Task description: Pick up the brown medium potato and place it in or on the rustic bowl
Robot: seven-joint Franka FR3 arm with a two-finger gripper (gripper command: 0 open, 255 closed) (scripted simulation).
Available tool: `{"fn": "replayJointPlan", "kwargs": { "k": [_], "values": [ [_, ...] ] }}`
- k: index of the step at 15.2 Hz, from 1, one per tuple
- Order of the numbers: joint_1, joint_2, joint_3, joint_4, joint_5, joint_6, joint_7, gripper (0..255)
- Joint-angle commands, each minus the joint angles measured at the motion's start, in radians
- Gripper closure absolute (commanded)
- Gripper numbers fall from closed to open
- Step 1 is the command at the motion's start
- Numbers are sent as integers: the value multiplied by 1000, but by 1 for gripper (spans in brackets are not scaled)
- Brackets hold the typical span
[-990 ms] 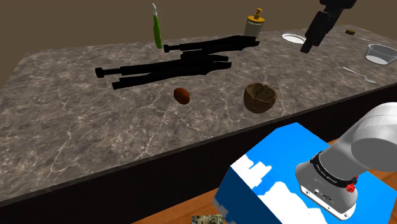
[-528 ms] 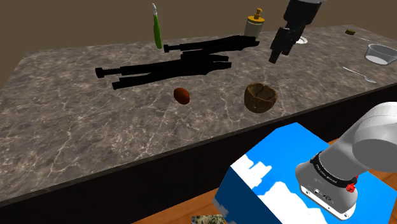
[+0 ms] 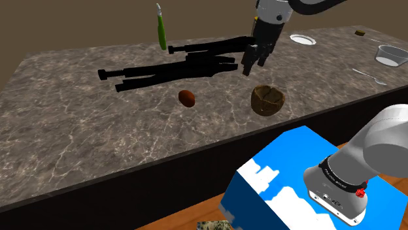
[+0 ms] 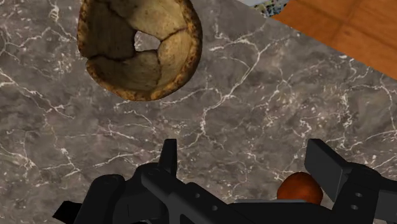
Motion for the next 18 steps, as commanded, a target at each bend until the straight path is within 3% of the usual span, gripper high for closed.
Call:
{"fn": "replayJointPlan", "kwargs": {
  "k": [1,8,18],
  "values": [
    [5,53,25,9,-5,52,27,0],
    [14,296,108,120,-75,202,139,0],
    [74,678,157,395,-277,302,328,0]
  ]
}}
